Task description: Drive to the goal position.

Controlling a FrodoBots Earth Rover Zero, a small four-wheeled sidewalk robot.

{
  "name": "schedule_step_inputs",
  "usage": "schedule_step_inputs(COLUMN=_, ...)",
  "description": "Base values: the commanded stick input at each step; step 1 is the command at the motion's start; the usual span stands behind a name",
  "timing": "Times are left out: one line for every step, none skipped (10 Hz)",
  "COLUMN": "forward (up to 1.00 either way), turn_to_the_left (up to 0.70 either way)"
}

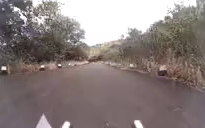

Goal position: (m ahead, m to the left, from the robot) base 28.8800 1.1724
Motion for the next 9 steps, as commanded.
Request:
schedule_step_inputs(forward=0.50, turn_to_the_left=0.00)
schedule_step_inputs(forward=0.50, turn_to_the_left=0.00)
schedule_step_inputs(forward=0.50, turn_to_the_left=0.00)
schedule_step_inputs(forward=0.50, turn_to_the_left=0.00)
schedule_step_inputs(forward=0.50, turn_to_the_left=0.00)
schedule_step_inputs(forward=0.50, turn_to_the_left=0.00)
schedule_step_inputs(forward=0.50, turn_to_the_left=0.00)
schedule_step_inputs(forward=0.50, turn_to_the_left=0.00)
schedule_step_inputs(forward=0.50, turn_to_the_left=0.00)
